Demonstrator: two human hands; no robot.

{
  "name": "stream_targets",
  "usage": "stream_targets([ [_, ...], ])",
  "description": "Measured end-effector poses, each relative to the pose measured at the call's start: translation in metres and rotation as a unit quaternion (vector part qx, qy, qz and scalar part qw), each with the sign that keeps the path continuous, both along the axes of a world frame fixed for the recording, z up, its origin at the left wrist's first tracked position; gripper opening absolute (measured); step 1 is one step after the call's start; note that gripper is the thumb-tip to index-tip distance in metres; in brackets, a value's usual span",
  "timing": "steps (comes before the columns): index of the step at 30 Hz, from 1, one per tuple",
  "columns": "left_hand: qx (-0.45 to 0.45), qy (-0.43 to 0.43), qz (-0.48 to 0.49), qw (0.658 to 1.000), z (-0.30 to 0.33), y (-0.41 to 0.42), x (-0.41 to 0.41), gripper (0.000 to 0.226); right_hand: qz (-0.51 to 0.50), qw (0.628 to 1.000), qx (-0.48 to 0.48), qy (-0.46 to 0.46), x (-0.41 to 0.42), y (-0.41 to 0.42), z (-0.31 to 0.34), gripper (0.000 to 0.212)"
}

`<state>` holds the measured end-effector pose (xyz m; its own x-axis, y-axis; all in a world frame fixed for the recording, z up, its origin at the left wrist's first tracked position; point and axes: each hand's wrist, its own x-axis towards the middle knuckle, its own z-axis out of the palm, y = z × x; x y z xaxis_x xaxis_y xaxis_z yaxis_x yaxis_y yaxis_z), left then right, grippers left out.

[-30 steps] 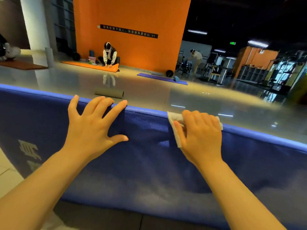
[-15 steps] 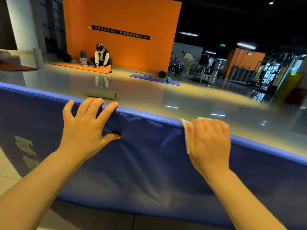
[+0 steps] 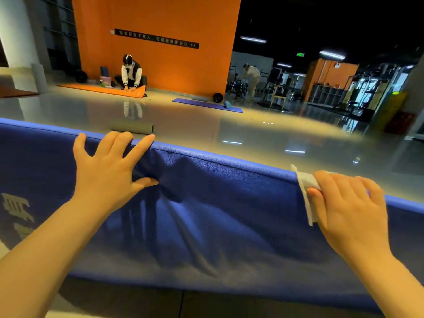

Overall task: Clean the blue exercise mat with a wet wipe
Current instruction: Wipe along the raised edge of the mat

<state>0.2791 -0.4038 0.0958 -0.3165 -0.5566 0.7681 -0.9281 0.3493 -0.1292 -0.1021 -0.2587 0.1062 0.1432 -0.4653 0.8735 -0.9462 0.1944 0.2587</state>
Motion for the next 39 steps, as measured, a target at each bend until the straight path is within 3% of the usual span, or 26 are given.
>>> stream_targets([
  [8, -0.041, -0.021, -0.046, 0.998, 0.010, 0.005, 0.006, 0.072, 0.013, 0.984, 0.117, -0.136, -0.015, -0.007, 0.014, 0.041],
  [13, -0.047, -0.064, -0.037, 0.996, 0.024, 0.041, 0.009, 0.059, 0.003, 0.973, 0.149, -0.173, -0.020, -0.030, 0.038, 0.022],
  [16, -0.054, -0.085, -0.037, 0.994, 0.035, 0.071, -0.005, 0.055, -0.020, 0.966, 0.174, -0.190, -0.029, -0.041, 0.059, 0.021],
  [20, -0.055, -0.105, -0.034, 0.992, 0.055, 0.098, -0.027, 0.056, -0.024, 0.963, 0.203, -0.175, -0.044, -0.046, 0.076, 0.023],
  [25, -0.017, -0.101, -0.017, 0.995, 0.047, 0.085, -0.013, 0.063, 0.025, 0.975, 0.189, -0.117, -0.041, -0.053, 0.045, 0.036],
  [28, -0.008, -0.087, -0.004, 0.996, 0.038, 0.069, -0.009, 0.064, 0.066, 0.985, 0.098, -0.129, -0.017, -0.054, 0.033, 0.036],
  [32, -0.052, -0.070, 0.017, 0.996, 0.033, 0.055, -0.015, 0.059, 0.154, 0.976, 0.116, -0.103, 0.046, -0.071, 0.036, 0.043],
  [36, -0.069, -0.061, 0.015, 0.996, 0.031, 0.051, -0.015, 0.054, 0.283, 0.930, 0.155, -0.175, 0.171, -0.091, 0.038, 0.058],
  [39, -0.062, -0.040, -0.005, 0.997, 0.032, 0.046, 0.002, 0.059, 0.370, 0.890, 0.145, -0.221, 0.232, -0.096, 0.037, 0.047],
])
